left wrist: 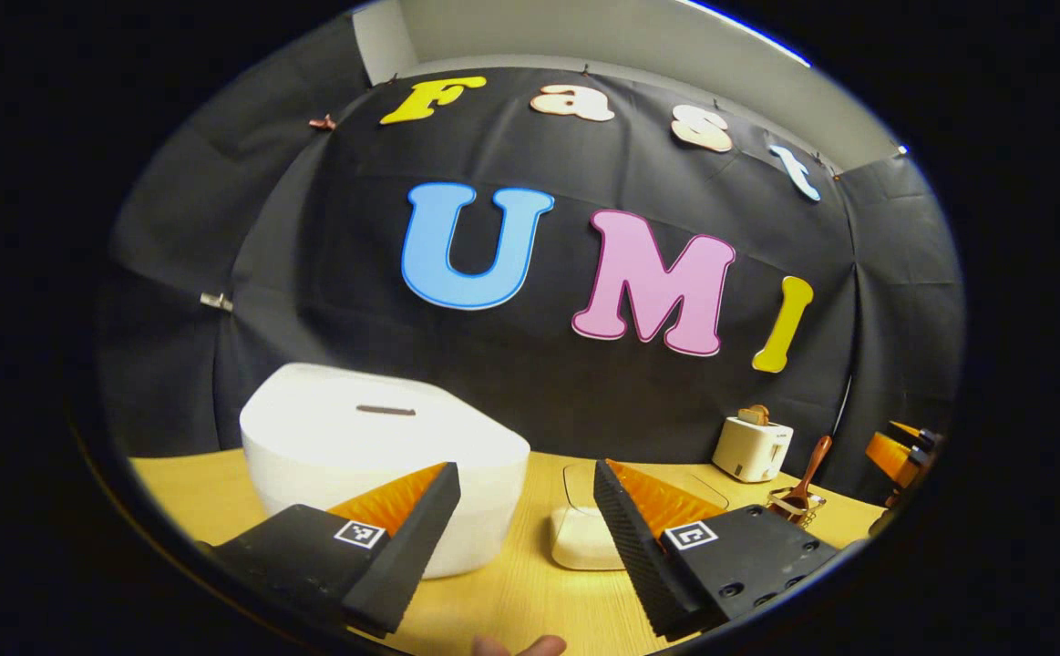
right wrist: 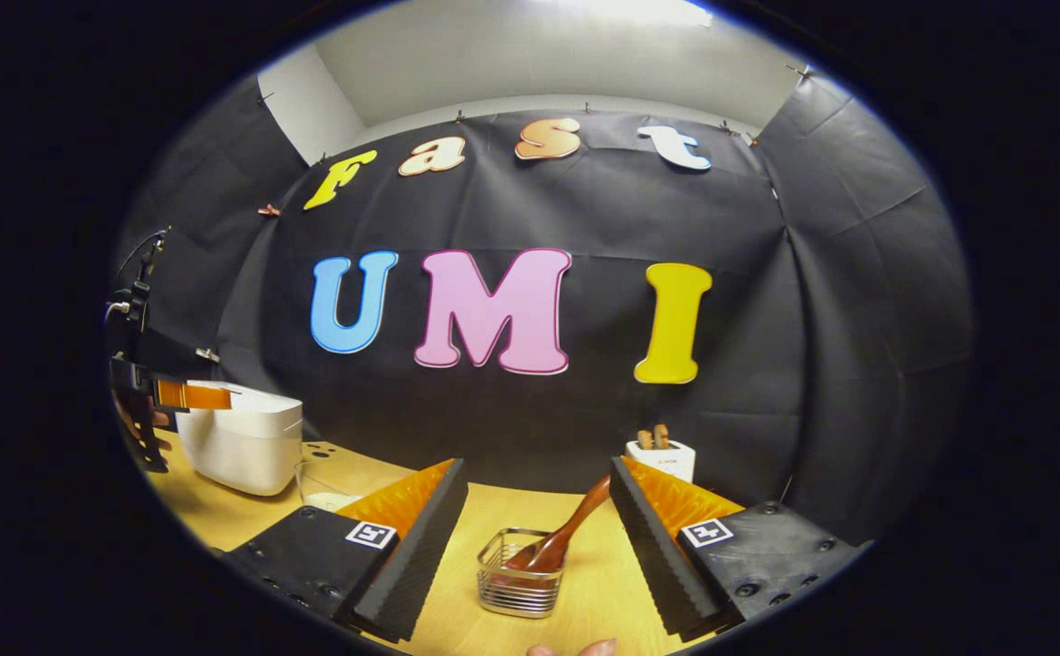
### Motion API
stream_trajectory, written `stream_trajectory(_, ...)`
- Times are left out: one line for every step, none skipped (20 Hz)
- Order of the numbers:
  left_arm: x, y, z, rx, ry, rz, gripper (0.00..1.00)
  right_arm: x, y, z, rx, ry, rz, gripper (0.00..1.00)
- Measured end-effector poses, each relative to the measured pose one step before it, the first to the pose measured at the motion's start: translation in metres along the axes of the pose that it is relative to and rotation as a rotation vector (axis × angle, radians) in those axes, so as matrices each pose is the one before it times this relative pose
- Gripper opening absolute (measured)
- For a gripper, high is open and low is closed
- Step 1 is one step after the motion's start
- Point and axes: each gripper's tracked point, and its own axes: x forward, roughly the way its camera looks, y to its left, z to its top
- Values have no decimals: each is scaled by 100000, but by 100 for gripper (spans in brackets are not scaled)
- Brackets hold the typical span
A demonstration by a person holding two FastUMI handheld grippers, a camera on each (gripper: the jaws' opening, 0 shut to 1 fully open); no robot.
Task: Close the left gripper, press the button to open the rice cooker; take a wooden spoon from the chopstick holder with the right hand, scoop a spoonful of rice and pour it into the rice cooker, then put the wooden spoon back into the chopstick holder.
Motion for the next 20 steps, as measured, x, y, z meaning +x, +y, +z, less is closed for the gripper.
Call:
stream_trajectory(-374,155,106,-874,-668,611,95,31,692,-295,1519,536,1889,98)
stream_trajectory(-307,-109,137,266,-73,-479,95,-38,686,-157,1441,28,1406,98)
stream_trajectory(-225,-11,352,1203,-931,-70,95,82,654,25,678,-416,1353,98)
stream_trajectory(-239,276,577,1494,-1813,985,95,142,590,-171,-763,-13,1306,98)
stream_trajectory(-107,202,337,1512,-1227,658,95,94,684,-395,-1858,991,2047,97)
stream_trajectory(-23,-61,112,1236,-281,-38,95,-74,386,-284,-1253,822,1206,97)
stream_trajectory(-8,-125,-177,480,199,84,95,7,335,91,-681,-193,1172,98)
stream_trajectory(-55,-385,-127,-82,415,-688,95,57,226,-19,-597,-47,681,98)
stream_trajectory(-77,-428,-253,-250,865,-1175,95,4,104,-82,-788,98,295,97)
stream_trajectory(23,-279,-229,-164,902,-743,95,-33,7,-151,-630,265,31,98)
stream_trajectory(77,-41,-94,235,503,-235,95,-21,-31,-78,-73,201,293,98)
stream_trajectory(-60,-39,2,194,-113,-6,95,-11,-117,-103,568,463,17,98)
stream_trajectory(115,-129,-17,-56,-99,-379,95,-41,-151,-116,1435,905,-111,98)
stream_trajectory(-26,-175,-4,-141,276,-614,95,-112,-176,-100,1984,692,-92,98)
stream_trajectory(-63,-182,-91,176,236,-377,95,-70,-14,-25,2632,643,511,98)
stream_trajectory(1,-93,63,512,97,-279,95,-98,6,27,2788,683,399,98)
stream_trajectory(-99,-28,47,551,-63,-72,95,-11,-54,-37,2634,927,346,98)
stream_trajectory(-13,-57,-6,334,-97,-143,95,-106,-73,-29,1989,761,200,98)
stream_trajectory(-14,-54,32,-70,-68,-295,95,-108,-63,124,1478,498,55,98)
stream_trajectory(-33,-113,-17,-176,105,-301,95,-82,-108,290,595,-336,-104,98)
